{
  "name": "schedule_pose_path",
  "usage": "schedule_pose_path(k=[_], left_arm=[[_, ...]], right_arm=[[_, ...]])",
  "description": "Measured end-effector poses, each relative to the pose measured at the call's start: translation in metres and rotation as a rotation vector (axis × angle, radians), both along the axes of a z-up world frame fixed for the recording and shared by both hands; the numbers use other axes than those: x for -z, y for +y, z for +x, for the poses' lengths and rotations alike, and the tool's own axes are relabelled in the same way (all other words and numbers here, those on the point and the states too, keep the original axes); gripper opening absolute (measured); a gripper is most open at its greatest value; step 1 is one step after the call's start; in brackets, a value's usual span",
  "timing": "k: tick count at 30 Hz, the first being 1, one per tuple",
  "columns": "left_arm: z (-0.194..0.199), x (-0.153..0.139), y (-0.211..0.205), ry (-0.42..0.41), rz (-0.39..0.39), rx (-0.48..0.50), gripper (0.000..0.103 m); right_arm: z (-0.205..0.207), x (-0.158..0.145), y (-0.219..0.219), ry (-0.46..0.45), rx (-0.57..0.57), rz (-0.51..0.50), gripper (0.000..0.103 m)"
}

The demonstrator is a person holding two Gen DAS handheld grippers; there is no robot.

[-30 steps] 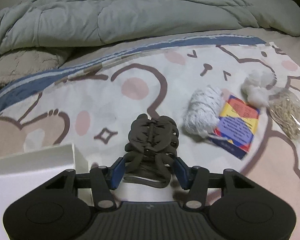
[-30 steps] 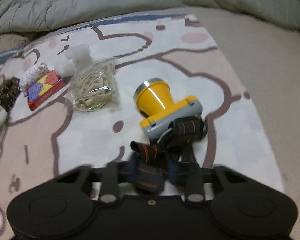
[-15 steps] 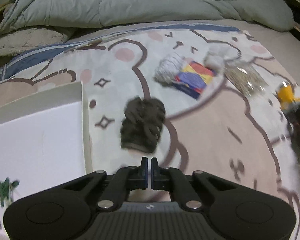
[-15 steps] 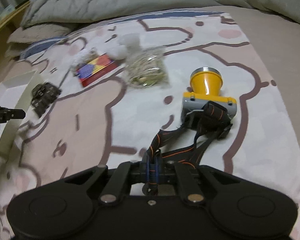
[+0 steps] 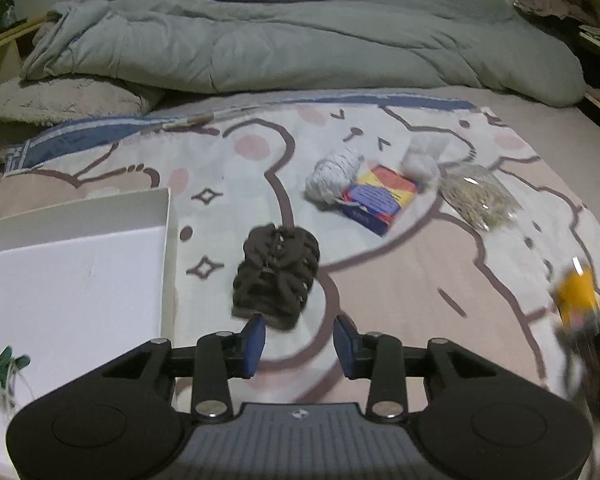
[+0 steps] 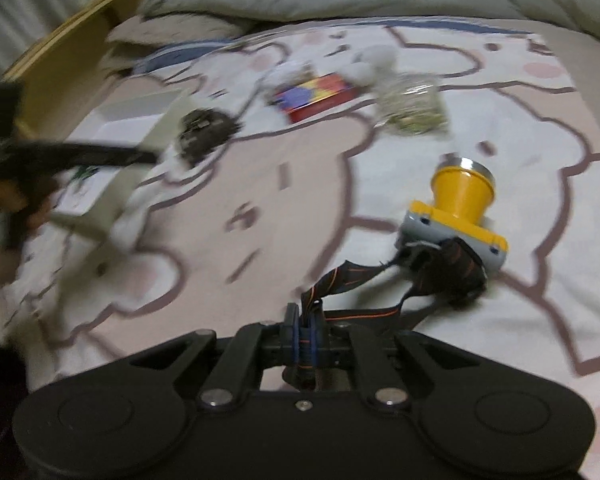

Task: Organize objects
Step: 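Grasp the dark hair claw with the left tool while right tool grasps headlamp strap, then lift the hair claw with the left tool while right tool regrasps the yellow headlamp body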

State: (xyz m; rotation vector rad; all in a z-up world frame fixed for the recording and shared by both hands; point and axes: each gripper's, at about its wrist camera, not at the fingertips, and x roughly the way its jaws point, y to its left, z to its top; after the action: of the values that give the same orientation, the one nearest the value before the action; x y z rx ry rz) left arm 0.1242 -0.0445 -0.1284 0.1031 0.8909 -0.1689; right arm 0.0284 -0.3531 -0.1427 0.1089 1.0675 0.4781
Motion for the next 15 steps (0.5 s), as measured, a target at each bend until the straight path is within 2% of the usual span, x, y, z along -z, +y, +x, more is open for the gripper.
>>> schedule_pose_path(k=[6, 13, 14, 15], left_arm=[[0.024, 0.028, 0.003, -0.005, -0.003, -0.073, 0.038], [0.039, 0.041, 0.005, -0.033, -0.082, -0.117, 0.037], [0.040, 0.042, 0.004, -0.035, -0.093, -0.121, 0.035], [0.042, 0.044, 0.004, -0.029, -0.112, -0.126, 0.025]], right_arm=[[-0.027, -0.005, 0.030, 0.022, -0.107, 0.061, 0.006], [-0.042, -0.006, 0.052, 0.069, -0.205, 0.136, 0.006], [-0.042, -0.006, 0.054, 0.077, -0.215, 0.143, 0.006], [-0.042, -0.006, 0.055, 0.086, -0.220, 0.145, 0.006]])
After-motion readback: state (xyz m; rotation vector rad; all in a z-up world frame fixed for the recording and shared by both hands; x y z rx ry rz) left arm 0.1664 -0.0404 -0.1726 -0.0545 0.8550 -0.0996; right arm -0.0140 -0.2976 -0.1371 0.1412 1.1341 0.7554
